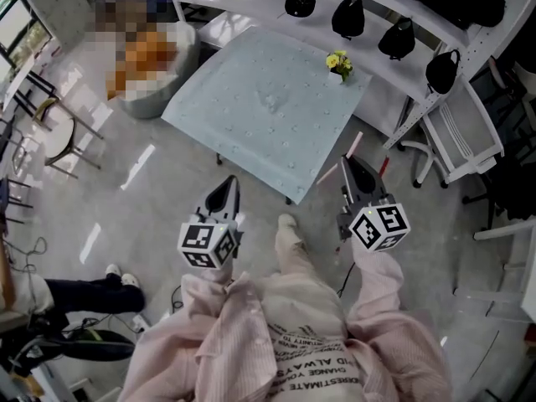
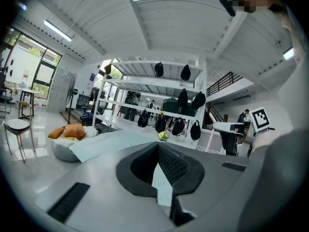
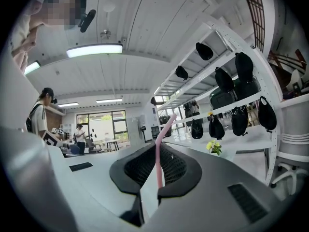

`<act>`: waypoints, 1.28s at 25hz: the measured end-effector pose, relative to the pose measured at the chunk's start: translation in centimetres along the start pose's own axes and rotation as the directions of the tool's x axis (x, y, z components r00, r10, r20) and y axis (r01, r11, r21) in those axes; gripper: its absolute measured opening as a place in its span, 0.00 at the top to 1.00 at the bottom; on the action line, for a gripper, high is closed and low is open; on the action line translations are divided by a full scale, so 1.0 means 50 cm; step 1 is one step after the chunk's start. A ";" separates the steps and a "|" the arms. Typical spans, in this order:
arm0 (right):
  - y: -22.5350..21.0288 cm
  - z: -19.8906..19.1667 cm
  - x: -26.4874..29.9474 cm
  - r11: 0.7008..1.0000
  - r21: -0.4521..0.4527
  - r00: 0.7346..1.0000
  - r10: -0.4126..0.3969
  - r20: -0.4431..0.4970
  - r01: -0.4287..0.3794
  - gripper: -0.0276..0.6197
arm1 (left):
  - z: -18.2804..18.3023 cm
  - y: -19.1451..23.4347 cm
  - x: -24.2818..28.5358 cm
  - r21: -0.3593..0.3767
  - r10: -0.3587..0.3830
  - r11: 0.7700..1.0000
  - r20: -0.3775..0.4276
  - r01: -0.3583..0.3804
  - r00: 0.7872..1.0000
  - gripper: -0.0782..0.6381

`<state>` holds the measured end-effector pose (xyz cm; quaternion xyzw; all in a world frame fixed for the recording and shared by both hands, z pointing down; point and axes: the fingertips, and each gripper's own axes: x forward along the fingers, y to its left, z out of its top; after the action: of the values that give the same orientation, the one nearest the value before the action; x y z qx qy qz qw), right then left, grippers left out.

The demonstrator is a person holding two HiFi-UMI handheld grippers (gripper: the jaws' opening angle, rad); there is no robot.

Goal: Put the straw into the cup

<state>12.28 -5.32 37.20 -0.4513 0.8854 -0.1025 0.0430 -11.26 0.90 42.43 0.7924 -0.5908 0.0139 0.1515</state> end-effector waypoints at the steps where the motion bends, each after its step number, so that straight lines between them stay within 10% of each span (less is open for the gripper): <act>1: -0.009 0.001 0.019 1.000 0.001 1.000 0.003 -0.002 -0.003 0.92 | 0.003 0.009 0.015 -0.001 0.005 1.000 -0.001 -0.005 1.000 0.89; 32: -0.232 0.038 0.566 0.983 0.079 0.985 0.171 -0.036 -0.168 0.92 | 0.085 0.202 0.443 -0.144 0.161 0.976 -0.016 -0.161 0.987 0.89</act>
<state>5.11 -35.09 38.36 -0.3700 0.9168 -0.1417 0.0499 -14.76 -23.42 45.09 0.7287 -0.6522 -0.0153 0.2082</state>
